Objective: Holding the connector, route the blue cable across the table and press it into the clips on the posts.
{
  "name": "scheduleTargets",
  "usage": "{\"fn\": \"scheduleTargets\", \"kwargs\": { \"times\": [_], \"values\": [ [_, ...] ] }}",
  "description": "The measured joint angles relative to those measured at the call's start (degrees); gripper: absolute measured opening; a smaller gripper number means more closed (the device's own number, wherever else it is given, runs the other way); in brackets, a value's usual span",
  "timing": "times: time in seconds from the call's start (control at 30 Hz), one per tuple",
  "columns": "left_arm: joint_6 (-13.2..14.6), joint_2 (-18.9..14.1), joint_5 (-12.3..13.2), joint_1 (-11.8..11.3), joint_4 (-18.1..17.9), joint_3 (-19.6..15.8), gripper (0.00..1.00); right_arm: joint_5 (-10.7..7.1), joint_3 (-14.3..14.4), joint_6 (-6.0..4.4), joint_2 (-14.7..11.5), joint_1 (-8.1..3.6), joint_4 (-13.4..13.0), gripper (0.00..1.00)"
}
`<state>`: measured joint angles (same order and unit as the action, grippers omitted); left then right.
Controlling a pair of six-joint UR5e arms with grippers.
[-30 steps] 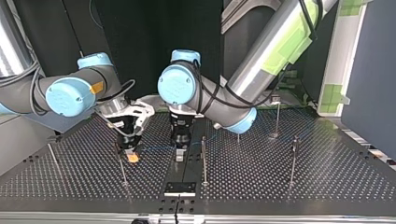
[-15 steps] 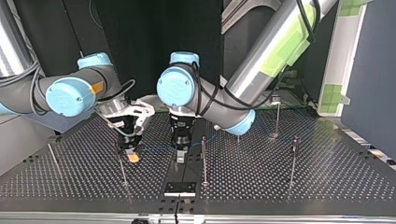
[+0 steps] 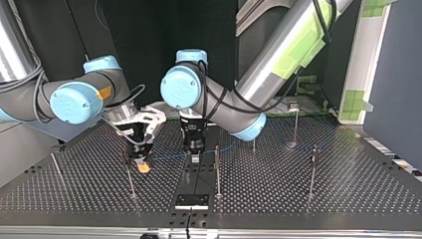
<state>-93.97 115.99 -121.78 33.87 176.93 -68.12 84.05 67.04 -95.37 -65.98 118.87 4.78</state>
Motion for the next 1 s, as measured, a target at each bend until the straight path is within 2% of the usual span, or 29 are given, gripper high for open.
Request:
{"fn": "scheduleTargets", "kwargs": {
  "times": [0.13, 0.3, 0.43, 0.7, 1.0],
  "values": [
    [-0.22, -0.02, -0.91, 0.51, -0.01, -0.98, 0.0, -0.08, 0.01, -0.01, -0.02, 0.14, 0.08, 0.0],
    [-0.7, -0.03, -1.67, 1.16, -1.8, -3.37, 0.0, -0.1, 0.38, -0.01, -0.06, 0.34, 0.24, 0.0],
    [-1.68, -0.05, -2.03, 2.03, -3.4, -5.34, 0.0, -0.09, 1.72, 0.18, -0.14, 0.44, 0.26, 0.0],
    [-3.41, -0.04, -4.82, 3.36, -5.01, -9.23, 0.0, 0.0, 5.07, 0.85, -0.88, 0.37, 0.03, 0.0],
    [-4.36, -0.03, -3.08, 3.61, -8.79, -13.29, 0.0, 0.77, 9.36, 2.16, -1.19, 0.01, -0.61, 0.0]
  ]
}}
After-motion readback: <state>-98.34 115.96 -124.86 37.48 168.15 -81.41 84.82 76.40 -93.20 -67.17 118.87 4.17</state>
